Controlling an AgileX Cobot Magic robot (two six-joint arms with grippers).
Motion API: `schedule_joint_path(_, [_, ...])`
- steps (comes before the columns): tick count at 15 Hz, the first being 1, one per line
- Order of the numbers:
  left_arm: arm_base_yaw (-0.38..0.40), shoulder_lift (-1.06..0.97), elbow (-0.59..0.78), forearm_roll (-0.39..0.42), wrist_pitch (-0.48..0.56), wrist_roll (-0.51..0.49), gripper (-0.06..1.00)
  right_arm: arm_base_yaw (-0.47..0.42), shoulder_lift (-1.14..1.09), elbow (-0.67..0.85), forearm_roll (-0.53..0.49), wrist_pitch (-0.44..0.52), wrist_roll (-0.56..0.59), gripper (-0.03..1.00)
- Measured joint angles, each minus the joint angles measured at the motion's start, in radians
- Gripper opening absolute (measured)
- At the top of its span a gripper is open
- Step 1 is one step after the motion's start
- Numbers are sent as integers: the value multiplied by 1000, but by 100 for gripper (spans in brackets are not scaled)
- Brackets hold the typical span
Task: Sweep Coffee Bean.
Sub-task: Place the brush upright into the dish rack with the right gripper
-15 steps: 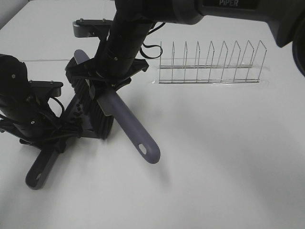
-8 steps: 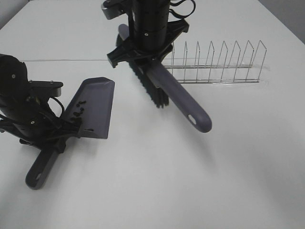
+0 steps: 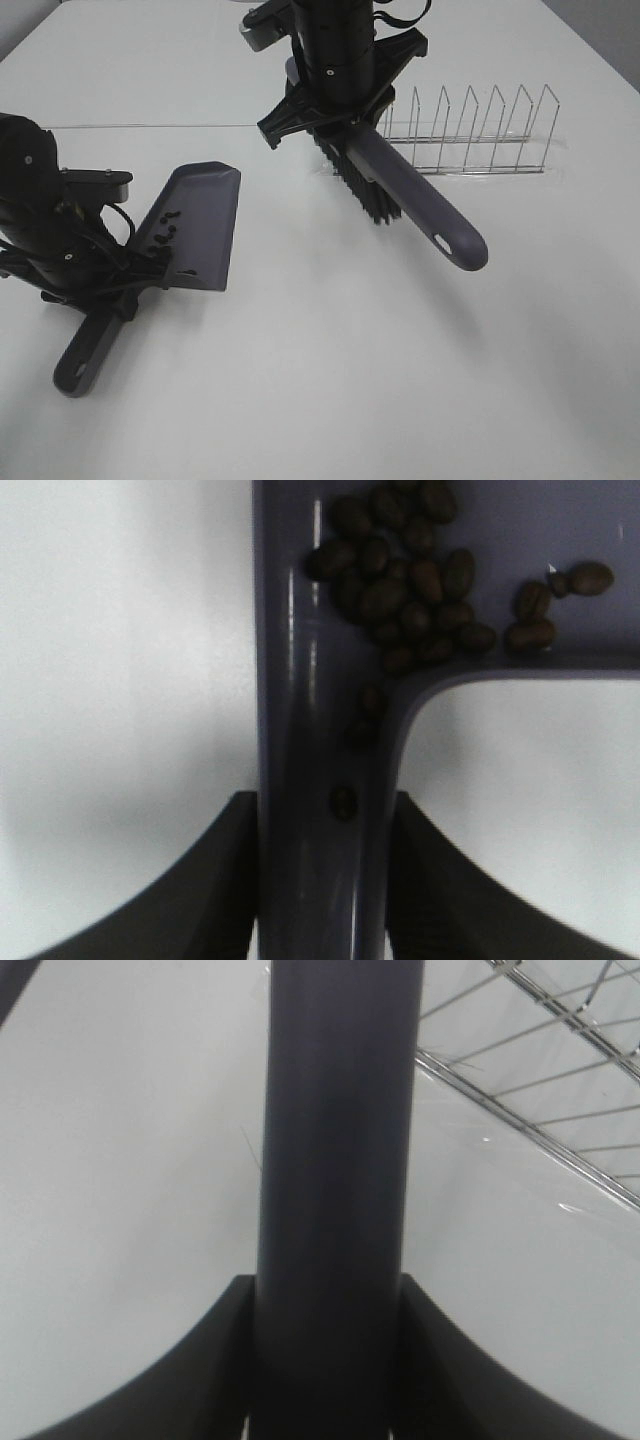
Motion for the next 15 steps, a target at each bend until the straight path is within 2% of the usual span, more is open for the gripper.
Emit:
schedule_joint_path(3, [0,0,0,0,0,0,35,-16,-28,0,1,44,-6,36])
schedule_joint_path(4, [0,0,0,0,0,0,35,-48,-44,0,23,45,-20,36])
schedule_joint_path(5, [0,0,0,0,0,0,35,-154,-76,11,151,49,-78,36])
schedule_joint_path(7, [0,0,0,0,0,-1,35,-225,-112,55,212,52,-101,36])
schedule_joint_path(11, [0,0,0,0,0,-1,35,-355,-238,275,236,56,-98,36])
schedule_joint_path(13, [0,0,0,0,-2,-1,35,-372,-271,399,235,58,-96,36])
schedule_joint_path(15, [0,0,0,0,-2,-1,35,-373,-275,474,242,3,-76,36])
